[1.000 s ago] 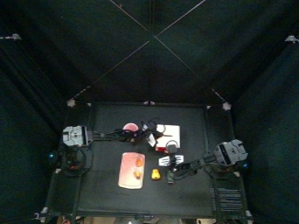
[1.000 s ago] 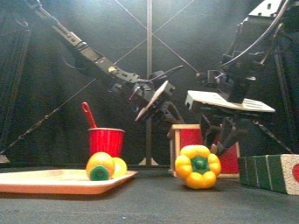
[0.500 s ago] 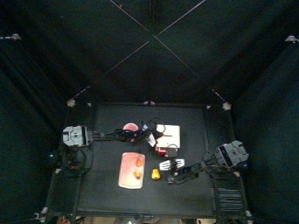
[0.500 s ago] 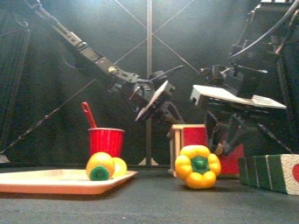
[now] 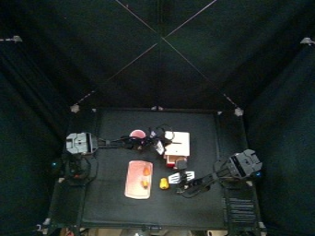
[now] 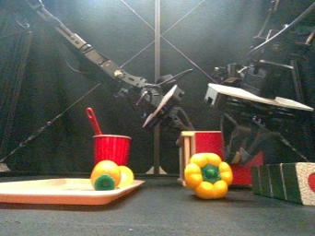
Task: Open drawer
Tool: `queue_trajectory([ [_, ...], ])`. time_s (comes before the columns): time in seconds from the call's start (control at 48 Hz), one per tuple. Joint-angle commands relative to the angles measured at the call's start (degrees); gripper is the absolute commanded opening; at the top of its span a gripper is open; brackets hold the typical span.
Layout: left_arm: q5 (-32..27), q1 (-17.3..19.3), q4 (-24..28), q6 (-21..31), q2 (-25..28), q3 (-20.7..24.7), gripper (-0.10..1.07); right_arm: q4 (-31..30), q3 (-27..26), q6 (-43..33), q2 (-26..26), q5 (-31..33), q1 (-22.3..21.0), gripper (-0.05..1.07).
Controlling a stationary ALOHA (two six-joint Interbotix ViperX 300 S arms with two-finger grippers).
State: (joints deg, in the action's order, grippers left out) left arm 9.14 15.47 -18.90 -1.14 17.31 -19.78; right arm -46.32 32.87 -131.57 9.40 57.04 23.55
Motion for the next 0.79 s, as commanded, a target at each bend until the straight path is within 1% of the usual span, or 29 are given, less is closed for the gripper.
queue_trajectory([
  [0.0,-0.53,0.62,-0.18,0.00,-0.18,0.44,0.27,1.49,-0.88,-0.26,-0.44,-0.44,1.67,0.31],
  [0.25,-0.53,0.62,-0.18,0.09,-0.26,0.44,0.27,1.85,-1.85,-0.18,0.26,-0.18,2.55,0.31],
  [0.5,-0.53,0.62,-0.18,0.00,-0.26,0.53,0.27,-1.32,-1.85,-0.35,-0.62,2.64,2.55,0.32],
  [0.667,-0.53,0.62,-0.18,0.00,-0.26,0.62,0.27,-2.90,-2.20,-0.35,-1.14,2.90,2.20,0.35],
  [0.771,-0.53,0.62,-0.18,0.00,-0.18,0.53,0.27,-3.16,-2.37,-0.35,-1.14,2.90,2.37,0.43],
])
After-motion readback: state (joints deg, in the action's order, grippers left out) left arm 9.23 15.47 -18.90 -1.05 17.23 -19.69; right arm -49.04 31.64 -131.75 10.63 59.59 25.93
